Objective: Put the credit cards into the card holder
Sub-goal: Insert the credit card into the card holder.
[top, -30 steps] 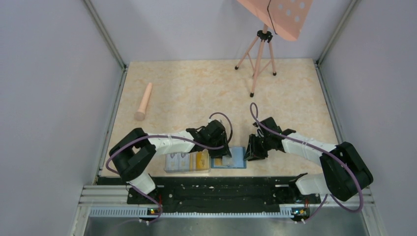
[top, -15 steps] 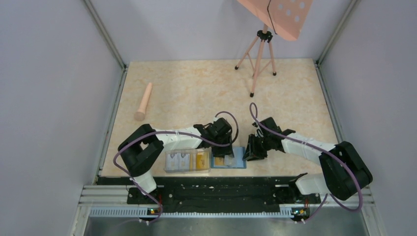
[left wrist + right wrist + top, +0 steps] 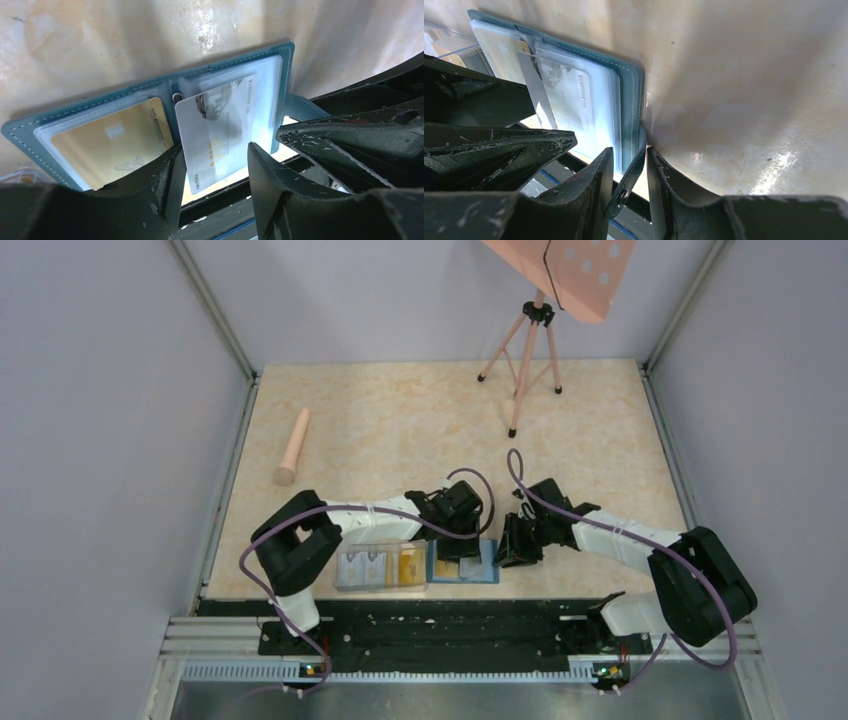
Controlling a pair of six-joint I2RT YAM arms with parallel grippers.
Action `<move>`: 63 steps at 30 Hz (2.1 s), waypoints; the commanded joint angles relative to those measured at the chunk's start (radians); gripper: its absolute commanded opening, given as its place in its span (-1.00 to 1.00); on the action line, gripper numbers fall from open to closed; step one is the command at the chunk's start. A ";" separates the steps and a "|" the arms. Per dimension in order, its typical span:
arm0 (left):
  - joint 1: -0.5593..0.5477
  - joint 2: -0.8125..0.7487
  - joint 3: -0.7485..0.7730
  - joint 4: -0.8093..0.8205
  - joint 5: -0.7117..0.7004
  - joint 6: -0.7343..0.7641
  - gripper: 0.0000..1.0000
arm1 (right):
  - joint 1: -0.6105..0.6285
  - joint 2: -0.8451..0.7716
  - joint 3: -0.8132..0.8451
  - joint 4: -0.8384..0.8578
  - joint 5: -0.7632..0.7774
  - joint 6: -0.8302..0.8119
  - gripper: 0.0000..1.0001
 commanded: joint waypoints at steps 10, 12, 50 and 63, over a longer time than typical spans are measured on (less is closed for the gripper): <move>-0.045 0.060 0.121 -0.222 -0.155 0.064 0.09 | -0.004 0.024 -0.026 0.012 0.027 -0.005 -0.38; -0.047 0.069 0.122 -0.199 -0.140 0.065 0.05 | -0.003 0.026 -0.025 0.013 0.024 -0.006 -0.38; -0.032 -0.152 0.008 -0.034 -0.102 0.077 0.15 | 0.010 -0.243 0.095 -0.256 0.166 -0.033 0.02; 0.094 -0.226 -0.185 0.079 0.014 0.055 -0.04 | 0.084 -0.035 0.131 -0.068 0.075 -0.013 -1.00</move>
